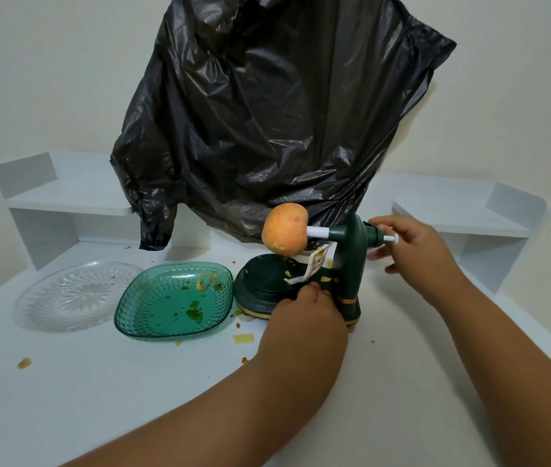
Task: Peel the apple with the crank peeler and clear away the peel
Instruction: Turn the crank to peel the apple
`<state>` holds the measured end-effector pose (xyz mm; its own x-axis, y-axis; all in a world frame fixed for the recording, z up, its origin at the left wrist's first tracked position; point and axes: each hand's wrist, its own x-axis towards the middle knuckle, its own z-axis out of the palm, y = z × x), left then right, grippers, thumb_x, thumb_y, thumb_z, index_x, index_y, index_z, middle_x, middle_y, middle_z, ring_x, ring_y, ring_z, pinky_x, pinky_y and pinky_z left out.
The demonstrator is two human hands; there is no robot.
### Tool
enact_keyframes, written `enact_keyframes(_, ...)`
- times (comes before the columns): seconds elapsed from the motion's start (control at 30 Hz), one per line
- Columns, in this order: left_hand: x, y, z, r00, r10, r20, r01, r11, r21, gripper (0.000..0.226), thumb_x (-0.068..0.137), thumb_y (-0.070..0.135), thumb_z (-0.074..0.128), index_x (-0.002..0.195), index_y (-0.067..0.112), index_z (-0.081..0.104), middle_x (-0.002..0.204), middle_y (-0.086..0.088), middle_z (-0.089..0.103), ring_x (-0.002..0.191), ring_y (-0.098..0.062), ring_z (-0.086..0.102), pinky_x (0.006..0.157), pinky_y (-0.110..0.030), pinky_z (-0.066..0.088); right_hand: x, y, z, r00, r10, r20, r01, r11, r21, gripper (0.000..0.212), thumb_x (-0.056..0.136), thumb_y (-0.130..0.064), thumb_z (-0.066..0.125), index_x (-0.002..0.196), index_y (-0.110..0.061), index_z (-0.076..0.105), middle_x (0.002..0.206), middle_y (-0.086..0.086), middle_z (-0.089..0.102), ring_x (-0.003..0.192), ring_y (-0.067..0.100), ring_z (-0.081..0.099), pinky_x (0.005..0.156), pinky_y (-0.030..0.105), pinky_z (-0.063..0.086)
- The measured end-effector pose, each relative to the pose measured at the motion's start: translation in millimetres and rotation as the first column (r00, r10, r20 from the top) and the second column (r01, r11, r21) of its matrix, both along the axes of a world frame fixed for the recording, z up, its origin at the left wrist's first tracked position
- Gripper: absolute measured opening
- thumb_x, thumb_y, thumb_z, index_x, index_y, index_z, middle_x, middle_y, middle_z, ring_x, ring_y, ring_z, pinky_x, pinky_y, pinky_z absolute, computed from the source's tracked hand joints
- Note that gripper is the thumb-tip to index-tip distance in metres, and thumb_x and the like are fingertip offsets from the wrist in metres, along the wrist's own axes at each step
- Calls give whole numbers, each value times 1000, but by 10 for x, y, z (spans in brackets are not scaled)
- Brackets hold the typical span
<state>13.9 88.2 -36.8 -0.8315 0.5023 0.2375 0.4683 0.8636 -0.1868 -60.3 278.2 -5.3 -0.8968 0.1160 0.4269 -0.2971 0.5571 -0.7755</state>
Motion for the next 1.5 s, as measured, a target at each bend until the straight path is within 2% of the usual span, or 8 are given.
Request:
enact_keyframes(0.4,30,7,12,1000,5,-8,-5,999,-52,45,96,6,34,140,-5,29,141,-22,38,125,-34,34,89,-41,40,81,-64,34,915,-28,402,-189,851,490,7,79,-17,66,73,-13,64,68,3,67,58,13,59,60,30,51)
enact_keyframes(0.53,67,-34,31,996,58,-72,-61,997,-48,41,89,19,51,129,8,56,124,-10,61,111,-22,55,76,-31,50,163,-46,114,763,36,645,-363,850,382,35,80,-26,71,49,-20,55,46,1,52,41,15,45,46,25,39)
enact_keyframes(0.67,17,15,-38,1000,-2,-23,0,999,-54,46,97,8,33,141,-4,30,143,-22,37,127,-33,35,90,-40,41,249,33,177,608,252,753,-486,868,102,47,85,-16,68,46,-20,42,47,2,33,43,17,25,46,25,22)
enact_keyframes(0.93,-1,16,-13,1000,13,5,-13,1000,-2,49,97,9,38,143,-2,26,143,-20,36,125,-32,35,92,-41,39,336,190,385,329,788,520,-678,581,-450,44,86,-42,66,52,-16,54,42,-3,37,34,7,28,41,17,23)
enact_keyframes(1.03,5,26,-6,1000,15,23,-15,1000,7,49,97,9,36,143,-2,25,145,-20,34,127,-32,33,93,-42,38,343,189,408,412,827,384,-634,562,-531,57,83,-56,66,51,-13,47,42,2,26,33,6,26,40,18,21)
enact_keyframes(1.2,9,32,27,999,18,33,-17,999,-30,50,99,10,35,144,-4,22,148,-22,30,132,-34,28,96,-44,37,355,-61,468,958,288,2,-281,935,-216,59,86,-59,50,45,-17,42,42,-1,34,39,15,29,45,24,30)
enact_keyframes(1.33,16,22,32,1000,-4,15,5,998,-65,48,99,8,32,143,-7,20,146,-25,30,131,-37,28,96,-45,36,240,-308,392,905,-143,-400,141,989,-35,56,99,-43,30,53,-13,39,46,-4,40,42,7,36,42,19,29)
enact_keyframes(1.5,18,10,0,1000,-24,0,24,995,-100,47,99,5,28,143,-9,20,146,-28,29,133,-39,25,98,-46,33,-76,-289,524,982,-153,-110,113,944,-309,53,92,-50,40,48,-21,45,46,-5,43,45,16,39,47,28,36)
